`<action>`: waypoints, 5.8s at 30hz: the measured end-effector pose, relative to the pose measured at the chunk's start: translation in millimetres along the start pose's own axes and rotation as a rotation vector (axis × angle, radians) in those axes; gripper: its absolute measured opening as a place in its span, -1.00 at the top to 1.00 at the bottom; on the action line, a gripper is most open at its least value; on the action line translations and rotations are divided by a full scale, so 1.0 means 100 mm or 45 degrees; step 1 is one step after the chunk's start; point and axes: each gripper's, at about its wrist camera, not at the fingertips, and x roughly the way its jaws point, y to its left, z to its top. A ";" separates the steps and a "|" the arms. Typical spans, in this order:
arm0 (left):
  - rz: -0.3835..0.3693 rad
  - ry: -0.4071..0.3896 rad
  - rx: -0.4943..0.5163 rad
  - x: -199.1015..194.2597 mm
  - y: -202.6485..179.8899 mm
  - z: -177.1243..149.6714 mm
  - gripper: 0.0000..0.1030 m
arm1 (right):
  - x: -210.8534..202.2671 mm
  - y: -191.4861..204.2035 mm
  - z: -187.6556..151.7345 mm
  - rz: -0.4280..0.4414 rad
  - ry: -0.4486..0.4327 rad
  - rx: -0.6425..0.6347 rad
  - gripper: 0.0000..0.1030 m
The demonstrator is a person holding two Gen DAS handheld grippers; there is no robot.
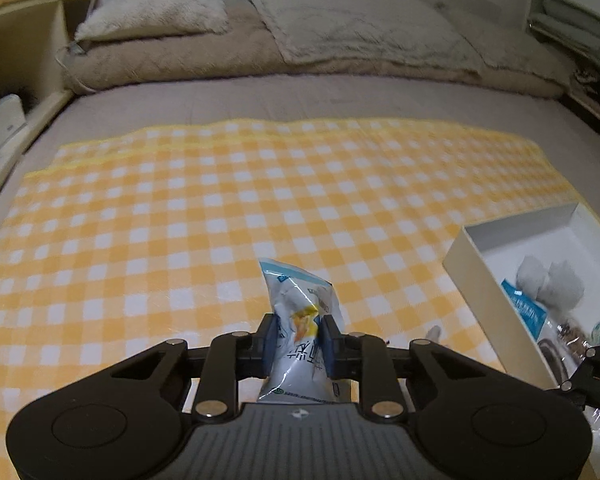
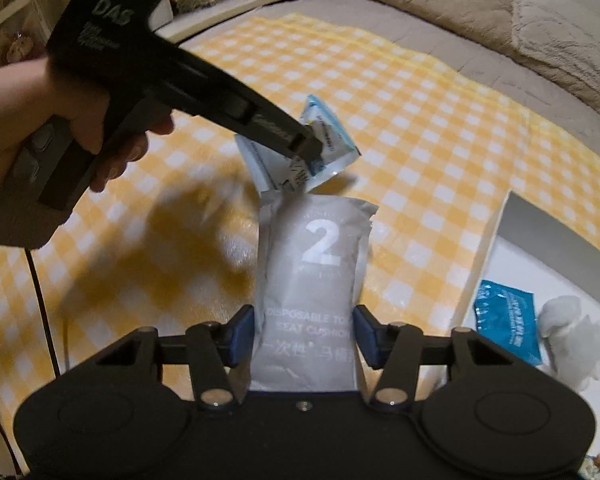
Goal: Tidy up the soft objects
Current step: 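Lift the sachet and grey packet and carry both over the white box, then lower both packets into the white box and open both tools, then lift both open tools away from the white box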
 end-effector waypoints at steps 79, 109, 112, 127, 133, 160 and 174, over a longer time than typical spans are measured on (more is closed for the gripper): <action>-0.544 -0.070 -0.213 0.88 -2.73 0.23 0.53 | -1.42 -2.37 -0.93 -0.534 -0.249 0.399 -0.07; -0.359 0.025 -0.086 1.04 -2.46 0.28 -0.53 | -0.88 -2.52 -0.94 -0.499 -0.020 0.367 -0.64; -0.349 0.022 -0.074 0.95 -2.48 0.28 -0.56 | -0.97 -2.51 -0.99 -0.502 -0.034 0.374 -0.73; -0.275 -0.129 -0.022 0.10 -2.46 0.32 -0.78 | -1.70 -2.29 -1.10 -0.523 -0.246 0.462 -0.85; -0.214 -0.192 0.001 -0.29 -2.39 0.26 -0.89 | -1.96 -2.10 -1.12 -0.536 -0.340 0.461 -0.90; 0.049 -0.431 0.030 -1.89 -2.21 -0.60 -1.00 | -2.95 -1.13 -1.70 -0.572 -0.671 0.471 -1.00; 0.090 -0.499 0.031 -2.27 -2.21 -1.31 -1.00 | -2.92 -0.48 -2.13 -0.598 -0.727 0.430 -1.00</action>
